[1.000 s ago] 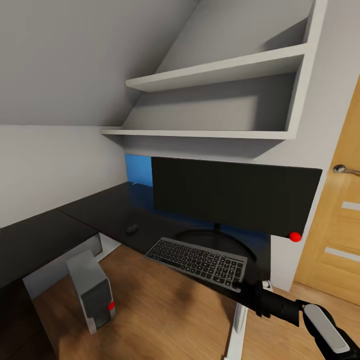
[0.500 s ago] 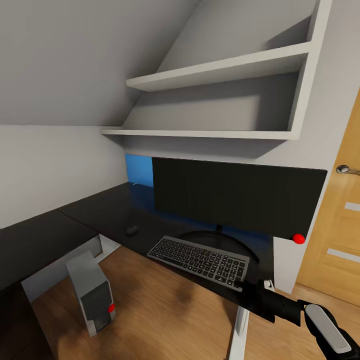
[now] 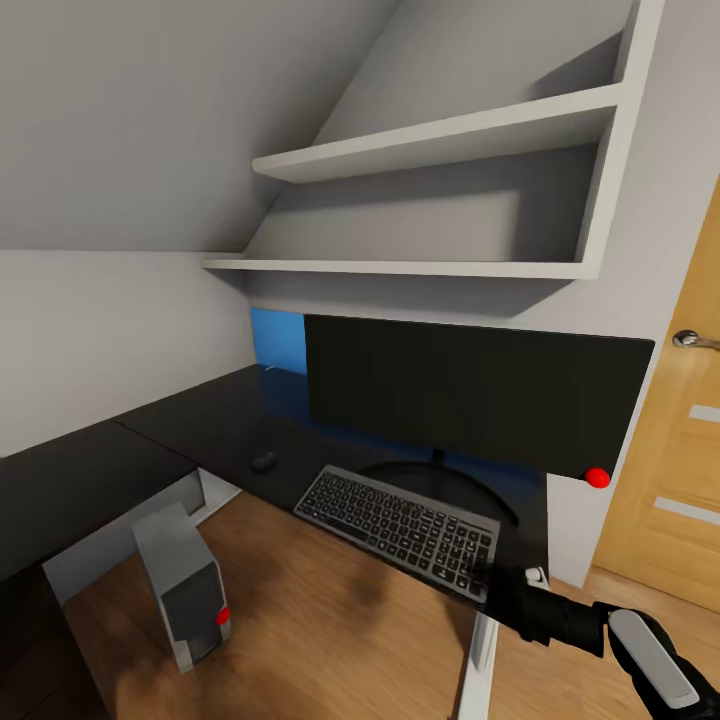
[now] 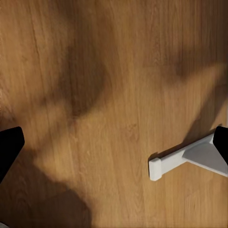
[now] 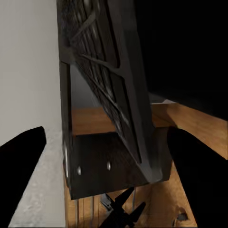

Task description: In the bedroom, organize the workspace by keeping the computer under the desk, ensuring the monitor is on the desk, placing the keyboard on the desk next to the monitor, placing the mouse on the desk next to the keyboard, moving the folder from the swivel chair onto the desk next to the mouse, stacking the notebook on top of the folder with the pen on top of the notebook, and positioning the swivel chair next to the desk.

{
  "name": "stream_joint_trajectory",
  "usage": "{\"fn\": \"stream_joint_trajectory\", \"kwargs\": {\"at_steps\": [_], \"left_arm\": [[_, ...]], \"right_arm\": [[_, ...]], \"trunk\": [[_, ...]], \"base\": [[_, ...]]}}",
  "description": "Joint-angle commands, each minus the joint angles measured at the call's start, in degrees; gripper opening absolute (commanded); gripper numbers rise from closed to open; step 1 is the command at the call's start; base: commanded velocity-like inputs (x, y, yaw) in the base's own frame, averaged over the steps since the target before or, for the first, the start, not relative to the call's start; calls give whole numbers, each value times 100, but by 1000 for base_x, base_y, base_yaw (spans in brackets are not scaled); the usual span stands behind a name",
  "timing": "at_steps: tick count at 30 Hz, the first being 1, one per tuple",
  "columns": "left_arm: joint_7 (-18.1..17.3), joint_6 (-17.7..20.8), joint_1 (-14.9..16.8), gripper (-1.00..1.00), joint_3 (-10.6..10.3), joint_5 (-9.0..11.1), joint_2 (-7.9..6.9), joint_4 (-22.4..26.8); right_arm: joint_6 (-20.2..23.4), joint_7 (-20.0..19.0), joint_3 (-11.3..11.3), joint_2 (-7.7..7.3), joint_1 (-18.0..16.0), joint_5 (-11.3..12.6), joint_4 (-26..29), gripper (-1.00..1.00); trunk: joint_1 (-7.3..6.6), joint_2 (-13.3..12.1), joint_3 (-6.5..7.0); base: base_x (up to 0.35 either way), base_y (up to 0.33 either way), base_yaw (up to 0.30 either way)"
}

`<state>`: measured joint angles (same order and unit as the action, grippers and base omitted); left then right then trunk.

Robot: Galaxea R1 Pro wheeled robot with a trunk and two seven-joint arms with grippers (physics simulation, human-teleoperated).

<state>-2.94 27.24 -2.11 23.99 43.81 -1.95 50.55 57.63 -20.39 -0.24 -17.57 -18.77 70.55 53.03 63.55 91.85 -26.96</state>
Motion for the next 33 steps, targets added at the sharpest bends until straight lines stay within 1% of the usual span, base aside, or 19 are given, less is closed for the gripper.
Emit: {"fn": "stream_joint_trajectory", "kwargs": {"at_steps": [1, 22, 27, 30, 32, 33], "left_arm": [[-14, 35, 0, 100, 14, 14, 2, 7], [-55, 25, 0, 100, 6, 8, 9, 7], [-61, 19, 0, 100, 1, -19, 25, 7], [-57, 18, 0, 100, 1, -34, 27, 7], [-40, 17, 0, 100, 0, -46, 28, 7], [-37, 17, 0, 100, 0, -48, 28, 7]], "right_arm": [[14, -53, -4, -1, -4, -50, -3, 100], [21, -75, -14, -53, -22, -41, 5, 100], [15, -66, -26, -93, -56, -40, 10, 100], [-16, -58, -123, -147, -68, -41, 13, 100], [-215, -55, -278, -224, -79, -41, 19, 100], [-291, -53, -306, -248, -85, -41, 20, 100]], "trunk": [[0, 3, -5], [0, 3, -5], [0, 3, -5], [0, 3, -5], [0, 3, -5], [0, 3, -5]], "base": [[0, 0, 0], [0, 0, 0], [0, 0, 0], [0, 0, 0], [0, 0, 0], [0, 0, 0]]}}
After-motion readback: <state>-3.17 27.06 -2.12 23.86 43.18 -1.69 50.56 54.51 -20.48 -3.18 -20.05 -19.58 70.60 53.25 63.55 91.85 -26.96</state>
